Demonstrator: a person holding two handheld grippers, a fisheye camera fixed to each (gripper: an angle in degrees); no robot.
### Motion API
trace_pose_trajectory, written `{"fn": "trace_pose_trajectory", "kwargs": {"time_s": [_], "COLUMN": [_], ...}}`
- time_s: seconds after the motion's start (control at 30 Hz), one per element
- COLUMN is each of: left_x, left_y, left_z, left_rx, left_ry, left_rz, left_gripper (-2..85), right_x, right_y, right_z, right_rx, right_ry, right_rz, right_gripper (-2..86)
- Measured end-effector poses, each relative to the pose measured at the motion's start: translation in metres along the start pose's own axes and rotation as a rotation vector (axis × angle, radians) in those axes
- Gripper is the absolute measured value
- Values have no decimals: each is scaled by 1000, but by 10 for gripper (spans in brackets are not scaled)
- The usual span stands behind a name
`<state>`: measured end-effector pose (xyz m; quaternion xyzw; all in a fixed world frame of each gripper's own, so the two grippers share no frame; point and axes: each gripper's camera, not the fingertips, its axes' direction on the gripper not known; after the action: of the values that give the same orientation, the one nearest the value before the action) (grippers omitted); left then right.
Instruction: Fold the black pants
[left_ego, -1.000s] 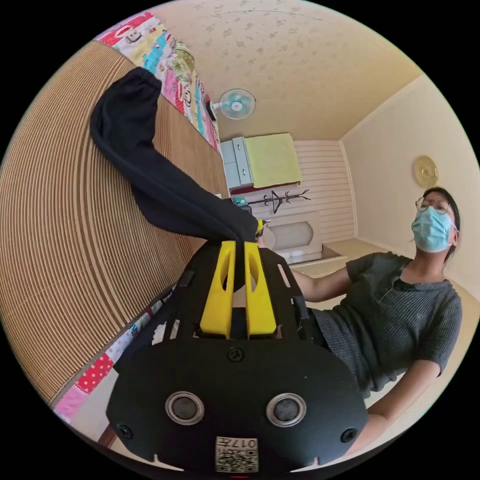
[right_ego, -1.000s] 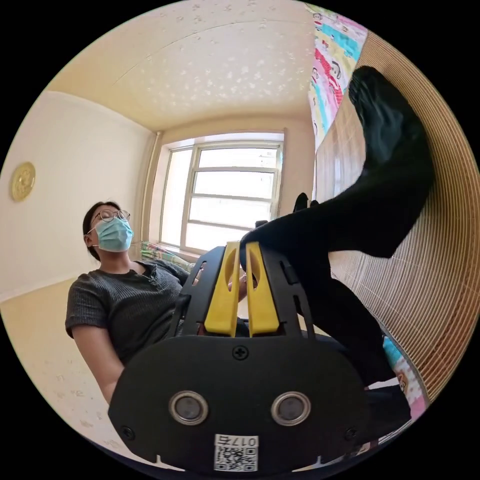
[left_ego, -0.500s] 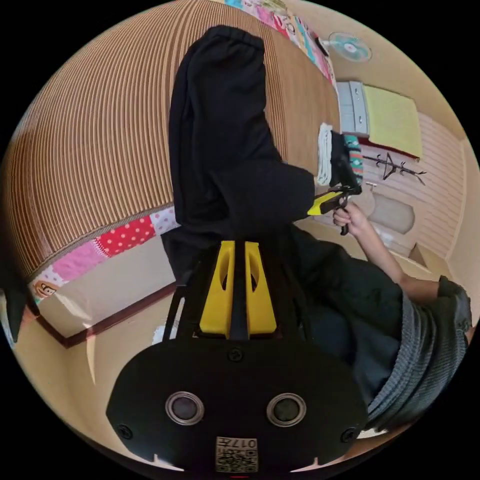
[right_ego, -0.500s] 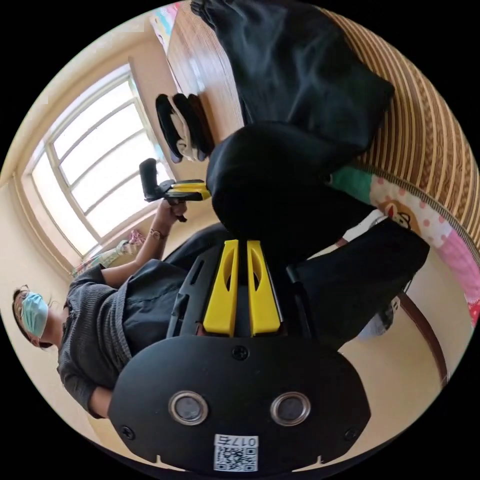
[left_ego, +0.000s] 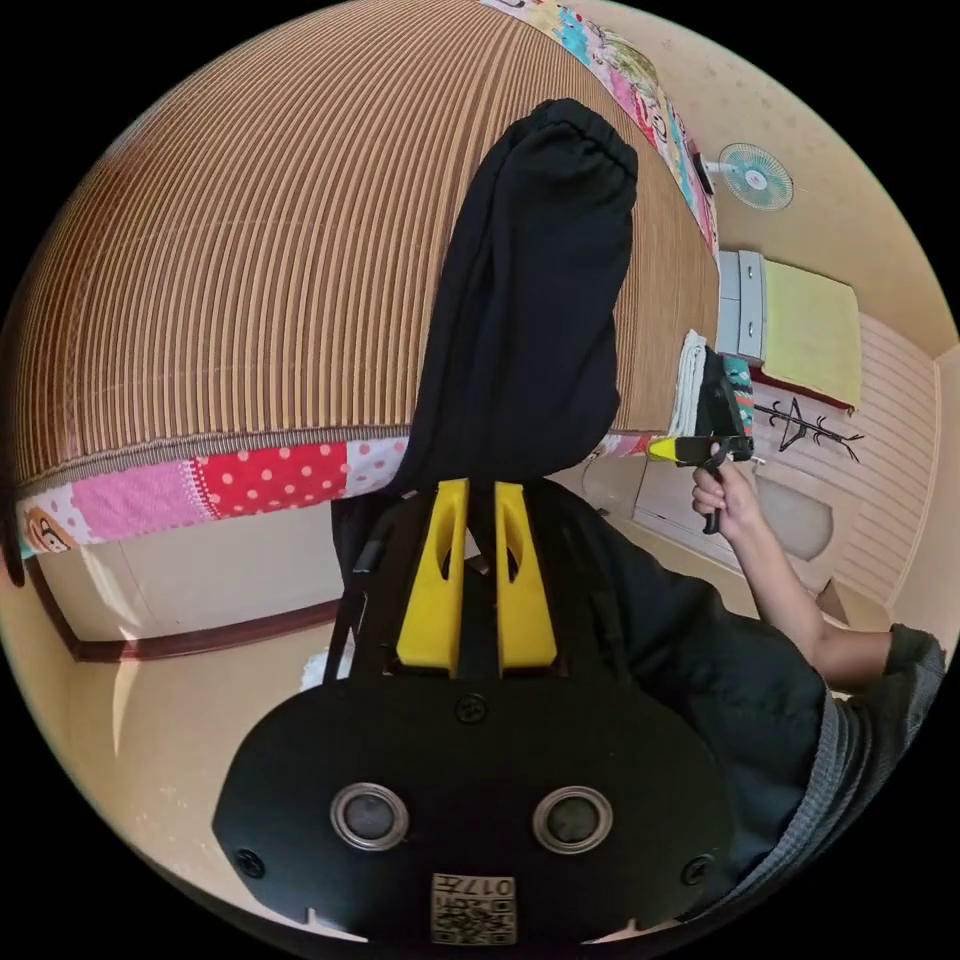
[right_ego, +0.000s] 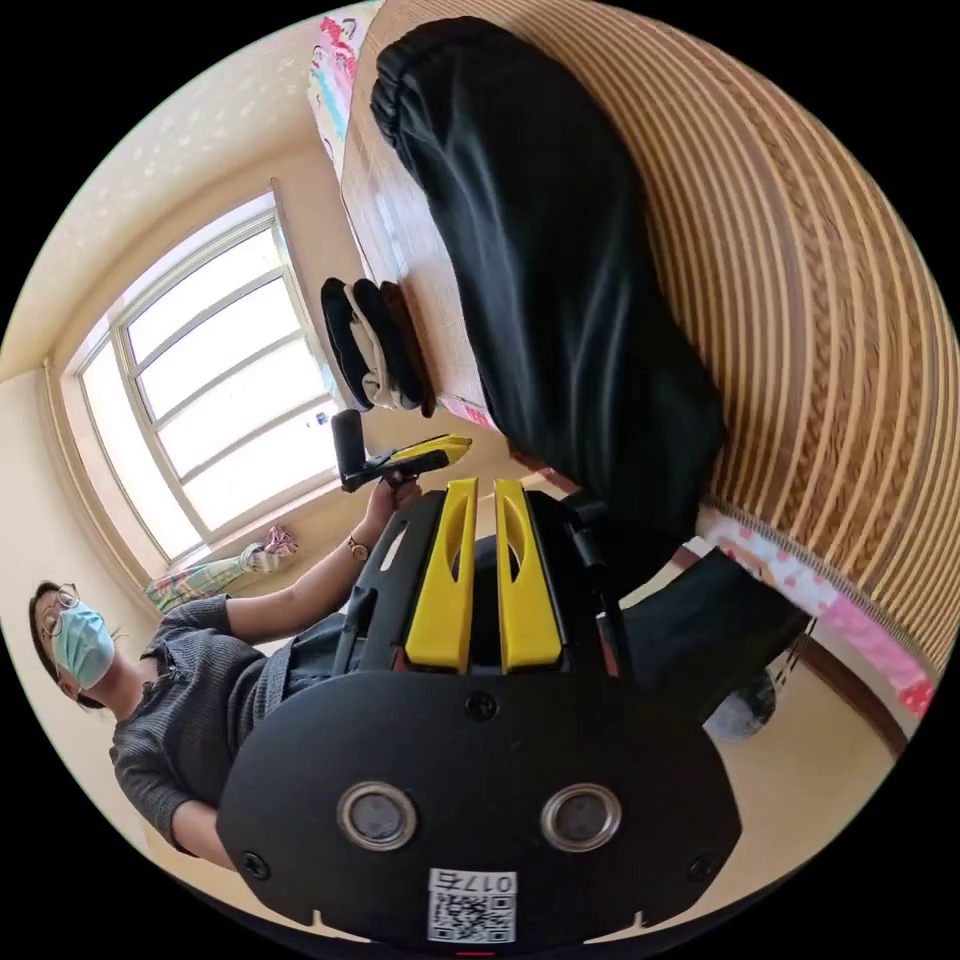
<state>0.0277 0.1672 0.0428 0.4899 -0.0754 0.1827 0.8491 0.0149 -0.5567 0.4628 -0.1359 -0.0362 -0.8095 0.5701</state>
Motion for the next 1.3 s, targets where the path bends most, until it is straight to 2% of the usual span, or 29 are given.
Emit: {"fn": "trace_pose_trajectory", "kwargs": {"time_s": [0.13,0.27,0.4,0.5,0.63,0.7,0.8,0.87,0.93,1.0,1.07,1.17,1.3], "left_x": [5,7,8,8,13,16,-7,-20,-23,-25,-24,-20,-17], "left_y": [-18,-27,-31,-31,-24,-13,-6,-15,-36,-57,-61,-55,-30], "left_z": [30,62,70,69,45,13,-32,-40,-20,29,51,59,52], "left_rx": [-16,-22,-2,-7,11,61,179,185,55,-164,-222,-196,-95], "left_ry": [-36,-120,-148,-95,35,121,229,221,214,117,9,-42,-50], "left_rz": [-13,-37,-30,9,119,236,192,138,151,86,51,8,-20], "left_gripper": [60,68,59,22,0,-4,-5,-4,-2,1,4,13,42], "right_x": [-38,-42,-25,-17,-52,-67,-73,-55,-34,-25,-31,-37,-5], "right_y": [-84,-154,-184,-185,-152,-142,-149,-181,-204,-215,-210,-179,-117], "right_z": [46,112,145,140,116,104,97,116,130,130,110,72,25], "right_rx": [-69,-151,-180,-167,-52,15,103,60,-3,-25,25,104,249], "right_ry": [144,279,427,343,214,150,82,200,253,189,112,76,88], "right_rz": [-77,-60,-4,-2,-161,-203,-224,-149,-75,-76,-136,-210,-138], "right_gripper": [76,102,69,32,17,14,13,12,12,11,10,15,36]}}
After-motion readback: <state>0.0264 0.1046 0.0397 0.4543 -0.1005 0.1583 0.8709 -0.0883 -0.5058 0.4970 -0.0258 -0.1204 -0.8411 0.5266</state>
